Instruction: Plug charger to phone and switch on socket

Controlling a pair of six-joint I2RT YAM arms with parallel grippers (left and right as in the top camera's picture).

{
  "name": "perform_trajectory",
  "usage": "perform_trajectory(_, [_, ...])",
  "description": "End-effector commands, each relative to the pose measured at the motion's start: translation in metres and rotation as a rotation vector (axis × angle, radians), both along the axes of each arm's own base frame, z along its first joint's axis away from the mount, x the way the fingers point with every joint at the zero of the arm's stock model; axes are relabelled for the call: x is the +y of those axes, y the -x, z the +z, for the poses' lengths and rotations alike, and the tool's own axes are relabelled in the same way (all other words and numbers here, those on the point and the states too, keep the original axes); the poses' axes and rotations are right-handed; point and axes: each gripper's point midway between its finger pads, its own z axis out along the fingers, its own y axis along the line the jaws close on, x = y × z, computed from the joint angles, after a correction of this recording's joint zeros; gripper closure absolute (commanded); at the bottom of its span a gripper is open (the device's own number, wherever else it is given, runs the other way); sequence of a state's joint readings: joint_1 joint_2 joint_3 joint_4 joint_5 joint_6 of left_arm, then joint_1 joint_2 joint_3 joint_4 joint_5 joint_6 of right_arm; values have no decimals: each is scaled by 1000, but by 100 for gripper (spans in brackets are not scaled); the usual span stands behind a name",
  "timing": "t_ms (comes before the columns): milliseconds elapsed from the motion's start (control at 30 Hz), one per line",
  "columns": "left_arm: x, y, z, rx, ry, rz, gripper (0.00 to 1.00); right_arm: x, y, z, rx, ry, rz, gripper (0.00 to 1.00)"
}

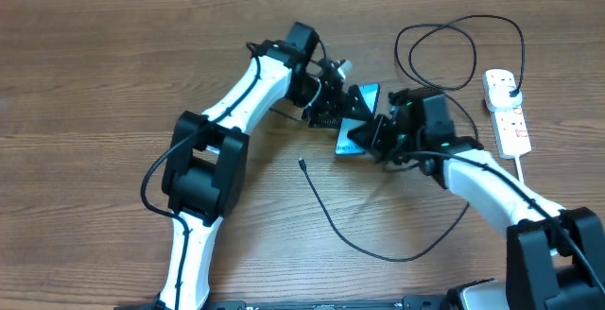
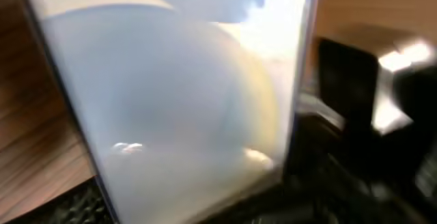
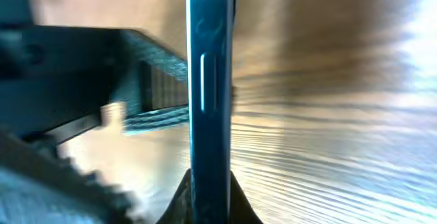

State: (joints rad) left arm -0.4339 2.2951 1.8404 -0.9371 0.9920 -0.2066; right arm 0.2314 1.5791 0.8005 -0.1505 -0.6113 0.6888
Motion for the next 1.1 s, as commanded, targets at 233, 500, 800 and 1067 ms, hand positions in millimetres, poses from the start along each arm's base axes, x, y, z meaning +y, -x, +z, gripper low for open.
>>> perform_trajectory(233, [-12, 6, 110, -48, 633, -162, 73, 24, -3, 84, -248, -281, 227, 96])
perform_trajectory(500, [-13, -4, 133, -106, 652, -174, 96, 26, 3, 82, -222, -291, 244, 87])
perform_trajectory(800, [41, -73, 87, -180, 348, 82, 96, 22, -7, 110, -243, -244, 275, 40])
perform_trajectory(1067, [150, -119, 52, -13, 106, 427, 96, 18, 27, 60, -67, 242, 306, 33])
